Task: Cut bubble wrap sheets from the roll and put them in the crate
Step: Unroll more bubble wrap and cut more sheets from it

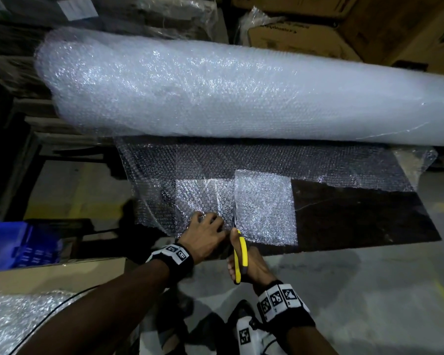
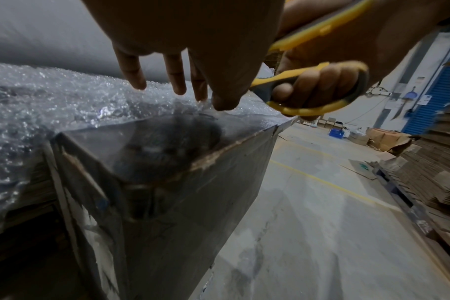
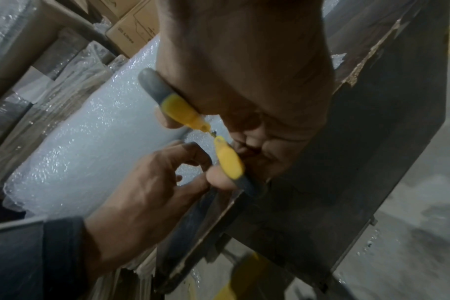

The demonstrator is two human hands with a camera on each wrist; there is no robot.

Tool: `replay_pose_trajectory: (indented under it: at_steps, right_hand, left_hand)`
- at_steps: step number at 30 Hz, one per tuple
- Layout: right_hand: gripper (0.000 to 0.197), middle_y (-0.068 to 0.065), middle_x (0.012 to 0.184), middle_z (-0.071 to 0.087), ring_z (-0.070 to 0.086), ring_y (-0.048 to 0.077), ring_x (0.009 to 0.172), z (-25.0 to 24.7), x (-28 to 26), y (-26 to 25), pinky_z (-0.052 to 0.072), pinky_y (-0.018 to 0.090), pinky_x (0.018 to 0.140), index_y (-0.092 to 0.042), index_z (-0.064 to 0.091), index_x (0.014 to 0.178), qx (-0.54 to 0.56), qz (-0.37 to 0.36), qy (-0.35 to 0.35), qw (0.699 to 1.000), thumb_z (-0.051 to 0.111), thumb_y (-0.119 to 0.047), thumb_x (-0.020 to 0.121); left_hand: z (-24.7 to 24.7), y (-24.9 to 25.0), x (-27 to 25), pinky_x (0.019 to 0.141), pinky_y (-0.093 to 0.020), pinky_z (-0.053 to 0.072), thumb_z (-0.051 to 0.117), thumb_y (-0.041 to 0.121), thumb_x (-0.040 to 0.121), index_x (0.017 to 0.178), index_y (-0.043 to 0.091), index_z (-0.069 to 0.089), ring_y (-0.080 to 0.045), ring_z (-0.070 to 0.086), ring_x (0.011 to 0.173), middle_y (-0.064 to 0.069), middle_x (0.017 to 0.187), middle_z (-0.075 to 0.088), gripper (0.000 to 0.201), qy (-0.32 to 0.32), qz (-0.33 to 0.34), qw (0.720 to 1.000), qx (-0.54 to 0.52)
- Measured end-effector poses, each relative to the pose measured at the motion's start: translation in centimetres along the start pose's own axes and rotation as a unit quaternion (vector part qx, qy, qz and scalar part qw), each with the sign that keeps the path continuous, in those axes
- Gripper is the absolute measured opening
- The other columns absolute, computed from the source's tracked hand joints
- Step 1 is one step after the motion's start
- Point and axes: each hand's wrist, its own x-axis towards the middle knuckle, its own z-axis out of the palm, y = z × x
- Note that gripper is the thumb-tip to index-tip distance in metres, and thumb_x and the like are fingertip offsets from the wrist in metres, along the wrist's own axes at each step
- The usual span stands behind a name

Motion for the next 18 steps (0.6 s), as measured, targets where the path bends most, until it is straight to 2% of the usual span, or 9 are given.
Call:
replay_pose_trajectory:
  at_steps: [2, 4, 8, 13, 16, 18]
  right_hand:
    - [0.075, 0.011, 0.054, 0.056, 0.054, 0.022, 0.044, 0.0, 0.2, -0.4, 0.048, 0.024, 0.047, -0.004, 0.06, 0.073, 0.005, 0.016, -0.014, 1.0, 0.048, -0.077, 0.082]
    - [0.075, 0.011, 0.055, 0.055, 0.053, 0.021, 0.044, -0.1, 0.5, -0.5, 0.047, 0.023, 0.046, -0.004, 0.059, 0.076, 0.004, 0.019, -0.019, 1.0, 0.049, -0.078, 0.081]
    - [0.077, 0.011, 0.05, 0.056, 0.053, 0.021, 0.04, -0.6, 1.0, 0.0, 0.041, 0.021, 0.044, -0.002, 0.059, 0.065, -0.034, -0.012, 0.004, 0.999, 0.053, -0.077, 0.079]
    - [0.073, 0.013, 0.049, 0.054, 0.052, 0.022, 0.039, -0.7, 1.0, -0.1, 0.042, 0.024, 0.044, -0.004, 0.057, 0.058, -0.009, -0.011, 0.004, 1.0, 0.056, -0.074, 0.076]
    - [0.076, 0.014, 0.054, 0.055, 0.054, 0.022, 0.042, -0.7, 1.3, -0.7, 0.045, 0.025, 0.046, -0.005, 0.059, 0.061, -0.01, 0.012, -0.003, 1.0, 0.053, -0.08, 0.073]
    - [0.078, 0.015, 0.055, 0.056, 0.054, 0.023, 0.043, -0.8, 1.5, -1.1, 0.045, 0.023, 0.046, -0.005, 0.059, 0.062, -0.022, 0.021, -0.009, 0.999, 0.051, -0.081, 0.075]
  left_hand:
    - [0.4, 0.1, 0.2, 0.098, -0.063, 0.038, 0.062, 0.046, 0.09, 0.128, 0.022, 0.058, -0.034, 0.046, 0.123, -0.01, 0.126, 0.053, 0.045, 0.003, -0.008, 1.0, 0.003]
    - [0.6, 0.2, 0.4, 0.099, -0.063, 0.037, 0.06, 0.047, 0.091, 0.128, 0.021, 0.058, -0.034, 0.044, 0.125, -0.01, 0.128, 0.053, 0.045, 0.022, -0.013, 1.0, 0.005]
    - [1.2, 0.2, 0.4, 0.091, -0.06, 0.043, 0.067, 0.051, 0.085, 0.119, 0.024, 0.063, -0.031, 0.05, 0.117, -0.007, 0.118, 0.058, 0.043, 0.048, -0.013, 0.999, 0.008]
    - [1.7, 0.2, 0.6, 0.08, -0.055, 0.048, 0.075, 0.057, 0.073, 0.109, 0.025, 0.067, -0.031, 0.056, 0.102, -0.005, 0.101, 0.062, 0.049, 0.105, -0.002, 0.994, -0.016]
    - [2.1, 0.4, 0.8, 0.08, -0.055, 0.046, 0.075, 0.054, 0.075, 0.113, 0.023, 0.064, -0.032, 0.055, 0.102, -0.005, 0.099, 0.059, 0.05, 0.125, -0.007, 0.992, -0.024]
    - [2.1, 0.5, 0.9, 0.081, -0.055, 0.045, 0.072, 0.053, 0.077, 0.111, 0.022, 0.064, -0.033, 0.055, 0.103, -0.006, 0.099, 0.059, 0.047, 0.128, -0.009, 0.991, -0.026]
